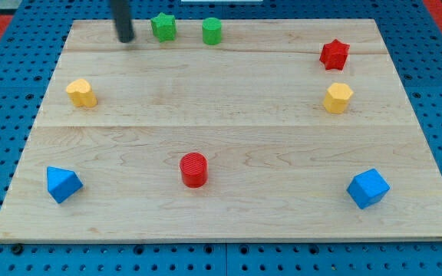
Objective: Push the green star to the left of the green circle
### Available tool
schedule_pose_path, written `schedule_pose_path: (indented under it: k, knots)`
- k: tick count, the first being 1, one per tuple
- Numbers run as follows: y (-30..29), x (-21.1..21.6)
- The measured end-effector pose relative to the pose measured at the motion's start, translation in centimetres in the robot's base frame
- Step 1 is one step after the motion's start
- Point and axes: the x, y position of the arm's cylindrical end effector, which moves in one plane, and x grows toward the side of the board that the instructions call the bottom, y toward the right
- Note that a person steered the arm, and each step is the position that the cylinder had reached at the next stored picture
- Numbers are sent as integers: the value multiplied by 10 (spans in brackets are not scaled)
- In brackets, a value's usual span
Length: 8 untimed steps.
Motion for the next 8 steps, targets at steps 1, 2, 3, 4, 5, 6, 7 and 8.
schedule_pose_path:
  k: [1, 2, 3, 4, 5, 6, 7, 8]
  knots:
    - [40, -24]
    - [134, -24]
    - [223, -18]
    - [274, -16]
    - [183, -27]
    - [174, 3]
    - [188, 42]
    - [223, 39]
